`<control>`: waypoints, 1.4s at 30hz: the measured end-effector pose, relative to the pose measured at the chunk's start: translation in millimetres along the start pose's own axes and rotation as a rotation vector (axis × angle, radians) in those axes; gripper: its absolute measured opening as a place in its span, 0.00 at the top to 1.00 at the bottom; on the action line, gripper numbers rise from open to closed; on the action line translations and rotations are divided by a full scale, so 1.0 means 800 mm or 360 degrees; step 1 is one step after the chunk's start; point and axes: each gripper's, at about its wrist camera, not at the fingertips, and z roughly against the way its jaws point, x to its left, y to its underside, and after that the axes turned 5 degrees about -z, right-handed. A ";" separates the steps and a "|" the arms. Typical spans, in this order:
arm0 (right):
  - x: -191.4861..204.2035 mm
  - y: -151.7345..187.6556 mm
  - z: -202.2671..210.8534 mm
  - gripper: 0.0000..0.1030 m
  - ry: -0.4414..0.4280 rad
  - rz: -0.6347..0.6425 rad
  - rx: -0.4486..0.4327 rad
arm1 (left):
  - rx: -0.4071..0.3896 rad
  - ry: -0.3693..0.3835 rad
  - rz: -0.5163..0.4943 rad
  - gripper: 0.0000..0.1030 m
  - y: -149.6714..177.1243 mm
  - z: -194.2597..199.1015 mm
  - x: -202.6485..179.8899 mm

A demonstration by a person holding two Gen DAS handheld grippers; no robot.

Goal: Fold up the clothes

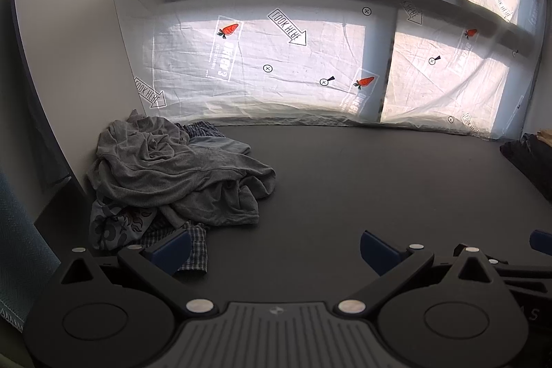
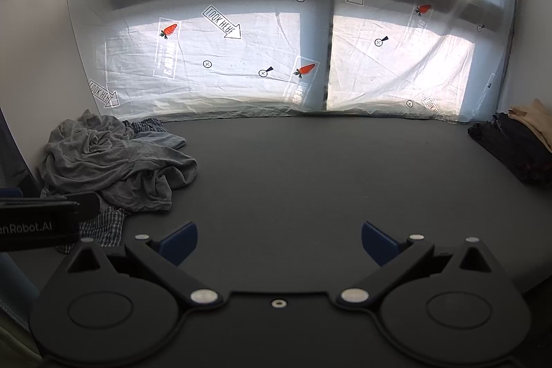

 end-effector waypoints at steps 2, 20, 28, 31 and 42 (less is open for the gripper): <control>-0.001 0.002 0.001 0.00 0.0005 0.0006 -0.0001 | 0.0002 -0.0004 -0.0002 0.00 0.000 0.000 0.000; -0.005 0.004 0.005 0.00 -0.0001 -0.0015 0.0006 | -0.0005 -0.0010 -0.0019 0.00 -0.002 0.006 -0.004; -0.004 0.009 0.005 0.00 0.0011 -0.0029 0.0002 | -0.0004 -0.0001 -0.0031 0.00 -0.002 0.006 -0.006; -0.003 0.009 0.003 0.00 0.0013 -0.0030 0.0002 | -0.0002 0.0000 -0.0032 0.00 -0.002 0.005 -0.006; -0.005 0.010 0.000 0.00 0.0014 -0.0030 -0.0001 | -0.0002 0.0001 -0.0033 0.00 0.000 0.002 -0.005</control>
